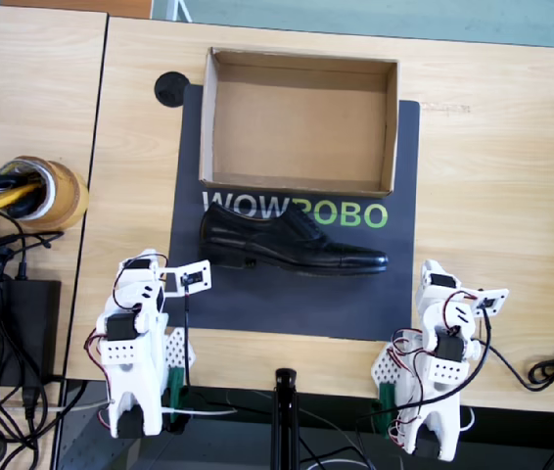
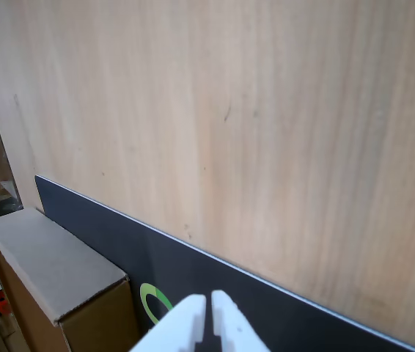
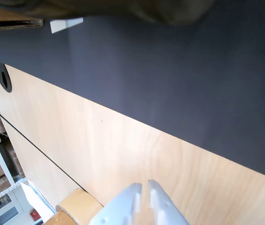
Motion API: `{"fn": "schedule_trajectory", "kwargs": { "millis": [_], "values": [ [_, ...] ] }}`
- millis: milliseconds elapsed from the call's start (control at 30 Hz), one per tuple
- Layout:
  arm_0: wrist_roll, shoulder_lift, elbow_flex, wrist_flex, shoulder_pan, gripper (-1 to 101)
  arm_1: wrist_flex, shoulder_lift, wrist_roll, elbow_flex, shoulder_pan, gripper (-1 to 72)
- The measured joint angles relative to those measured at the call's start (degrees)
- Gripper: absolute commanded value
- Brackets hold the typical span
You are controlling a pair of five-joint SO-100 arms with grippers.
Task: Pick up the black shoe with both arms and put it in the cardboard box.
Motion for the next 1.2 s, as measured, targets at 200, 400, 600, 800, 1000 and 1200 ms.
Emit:
{"fn": "schedule_trajectory", "kwargs": {
  "millis": [200,400,600,800,1000,1200],
  "values": [
    [0.0,0.0,0.0,0.0,-0.97,0,-0.88,0.0,0.0,0.0,0.0,-0.1],
    [0.0,0.0,0.0,0.0,-1.05,0,-0.88,0.0,0.0,0.0,0.0,-0.1],
    [0.0,0.0,0.0,0.0,-1.05,0,-0.88,0.0,0.0,0.0,0.0,-0.1],
    [0.0,0.0,0.0,0.0,-1.05,0,-0.88,0.0,0.0,0.0,0.0,-0.1],
    [0.0,0.0,0.0,0.0,-1.05,0,-0.88,0.0,0.0,0.0,0.0,-0.1],
    [0.0,0.0,0.0,0.0,-1.05,0,-0.88,0.0,0.0,0.0,0.0,0.0]
  ]
}}
